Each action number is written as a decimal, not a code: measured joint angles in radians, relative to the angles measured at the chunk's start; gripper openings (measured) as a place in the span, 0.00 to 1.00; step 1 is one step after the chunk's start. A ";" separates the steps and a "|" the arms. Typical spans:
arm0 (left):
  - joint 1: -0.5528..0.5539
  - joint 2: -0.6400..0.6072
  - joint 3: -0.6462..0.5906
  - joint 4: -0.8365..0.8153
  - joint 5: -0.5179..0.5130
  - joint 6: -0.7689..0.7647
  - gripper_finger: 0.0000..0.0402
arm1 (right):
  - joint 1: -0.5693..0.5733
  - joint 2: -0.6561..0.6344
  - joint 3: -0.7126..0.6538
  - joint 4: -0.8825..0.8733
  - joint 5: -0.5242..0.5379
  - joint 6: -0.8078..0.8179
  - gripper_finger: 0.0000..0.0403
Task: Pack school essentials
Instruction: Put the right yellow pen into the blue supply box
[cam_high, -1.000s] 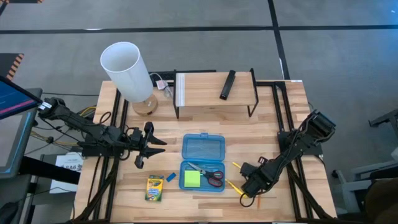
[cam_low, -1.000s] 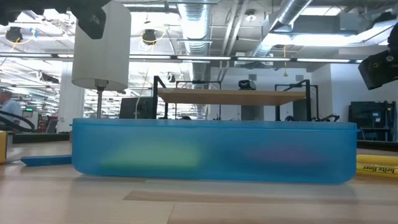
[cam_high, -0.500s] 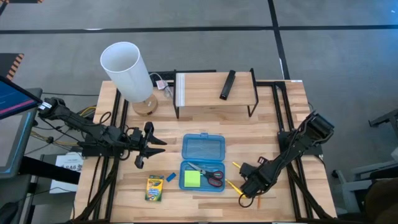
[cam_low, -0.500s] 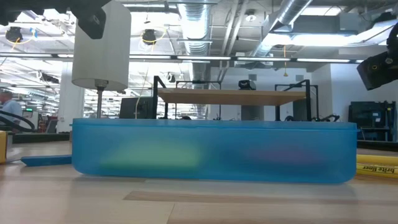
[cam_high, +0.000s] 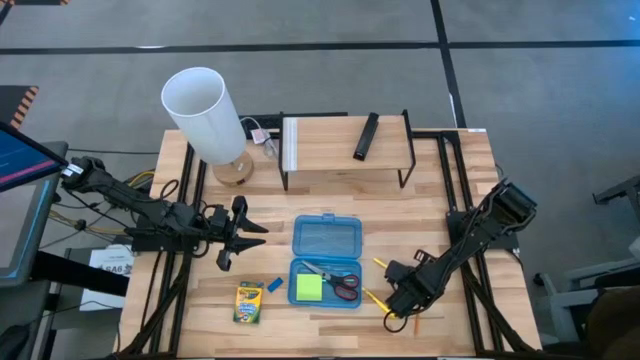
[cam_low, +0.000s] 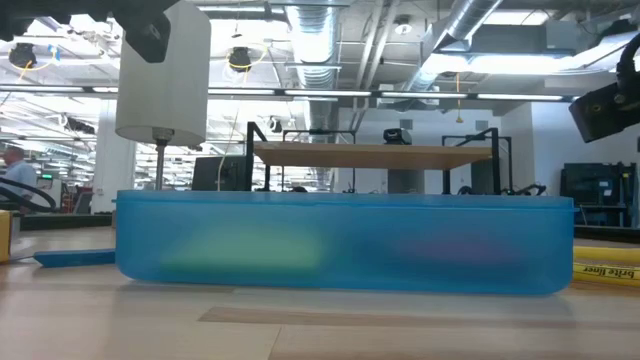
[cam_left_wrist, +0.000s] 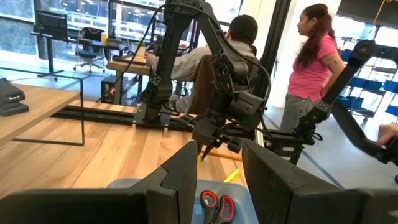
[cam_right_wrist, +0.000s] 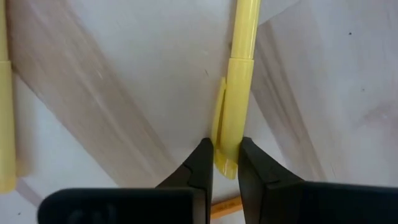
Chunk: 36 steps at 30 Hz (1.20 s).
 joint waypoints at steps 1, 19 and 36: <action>0.000 0.000 0.000 0.000 0.000 0.000 0.28 | 0.000 0.000 0.006 -0.008 0.000 0.000 0.15; 0.000 0.000 0.000 0.000 0.000 0.000 0.28 | -0.058 -0.003 0.266 -0.150 0.130 -0.123 0.15; 0.000 0.000 0.000 -0.019 0.000 -0.005 0.28 | -0.245 -0.001 0.317 0.308 0.145 -0.606 0.15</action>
